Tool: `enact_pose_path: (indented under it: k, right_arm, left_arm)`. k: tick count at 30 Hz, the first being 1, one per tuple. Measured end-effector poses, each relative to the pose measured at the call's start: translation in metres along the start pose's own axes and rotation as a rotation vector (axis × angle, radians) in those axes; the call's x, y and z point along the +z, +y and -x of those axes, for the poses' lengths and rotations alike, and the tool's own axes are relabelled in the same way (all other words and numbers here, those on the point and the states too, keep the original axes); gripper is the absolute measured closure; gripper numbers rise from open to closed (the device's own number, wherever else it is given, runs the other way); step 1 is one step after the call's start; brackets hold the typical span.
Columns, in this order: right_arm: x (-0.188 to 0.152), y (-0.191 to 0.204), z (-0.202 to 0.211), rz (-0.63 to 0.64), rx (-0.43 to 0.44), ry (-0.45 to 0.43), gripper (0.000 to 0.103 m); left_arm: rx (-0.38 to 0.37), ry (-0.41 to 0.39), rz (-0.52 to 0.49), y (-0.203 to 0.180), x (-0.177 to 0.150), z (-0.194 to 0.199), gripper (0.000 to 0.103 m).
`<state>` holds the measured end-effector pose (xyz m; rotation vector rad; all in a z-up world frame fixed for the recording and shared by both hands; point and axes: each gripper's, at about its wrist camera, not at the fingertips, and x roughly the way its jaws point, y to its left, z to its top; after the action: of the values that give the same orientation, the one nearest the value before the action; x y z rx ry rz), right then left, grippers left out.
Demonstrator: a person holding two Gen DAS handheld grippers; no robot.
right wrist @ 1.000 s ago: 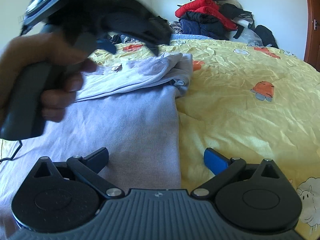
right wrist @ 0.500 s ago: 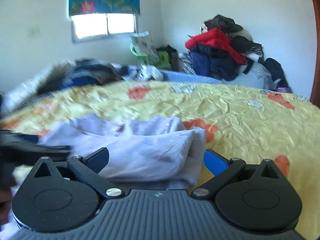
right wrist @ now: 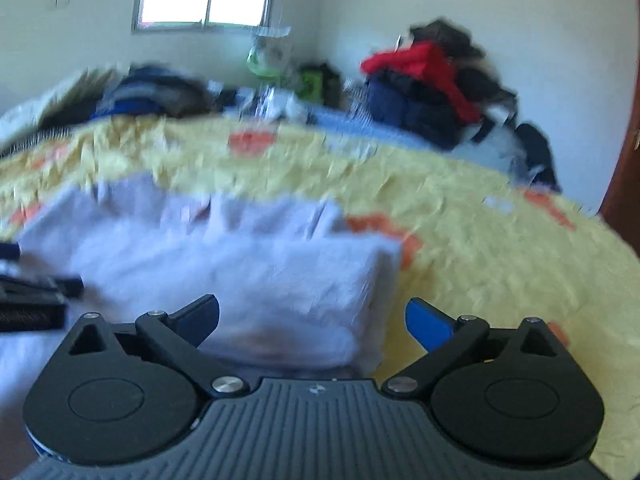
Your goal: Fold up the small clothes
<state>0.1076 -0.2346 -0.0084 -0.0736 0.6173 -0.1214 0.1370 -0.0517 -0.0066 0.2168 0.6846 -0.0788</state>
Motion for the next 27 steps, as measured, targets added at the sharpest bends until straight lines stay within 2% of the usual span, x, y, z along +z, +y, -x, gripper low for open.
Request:
enact_pose_path:
  k: [2, 5, 8, 11, 13, 16, 19, 21, 24, 27]
  right_arm:
    - [-0.002, -0.003, -0.012, -0.032, -0.041, 0.074, 0.005]
    - [-0.004, -0.007, 0.005, -0.084, -0.015, 0.025, 0.002]
    - [-0.013, 0.004, 0.016, -0.017, 0.006, 0.007, 0.001]
    - [-0.026, 0.008, 0.010, 0.013, -0.038, 0.078, 0.004]
    - [-0.032, 0.002, 0.028, -0.039, -0.009, 0.048, 0.003]
    - [-0.048, 0.003, 0.061, -0.022, 0.010, 0.004, 0.002]
    - [-0.071, 0.004, 0.090, -0.005, 0.045, 0.012, 0.002]
    - [-0.083, 0.004, 0.104, -0.006, 0.070, 0.031, 0.002]
    - [-0.096, 0.003, 0.121, -0.025, 0.078, 0.029, 0.002]
    - [-0.099, 0.007, 0.137, -0.032, 0.150, -0.009, 0.001]
  left_arm:
    - [-0.005, 0.004, -0.003, 0.001, 0.000, 0.003, 0.022]
    - [-0.012, 0.000, 0.005, 0.004, -0.001, 0.008, 0.022]
    - [-0.029, 0.008, 0.020, 0.006, -0.002, 0.013, 0.022]
    - [-0.046, 0.007, 0.009, 0.009, -0.009, 0.026, 0.022]
    - [-0.035, -0.020, -0.021, 0.014, -0.017, 0.041, 0.022]
    - [0.011, -0.084, -0.063, 0.024, -0.036, 0.065, 0.022]
    - [0.061, -0.115, -0.086, 0.039, -0.058, 0.083, 0.022]
    - [0.082, -0.101, -0.078, 0.049, -0.072, 0.089, 0.022]
    - [0.041, -0.055, -0.037, 0.063, -0.087, 0.095, 0.022]
    - [0.017, -0.052, -0.041, 0.066, -0.099, 0.100, 0.022]
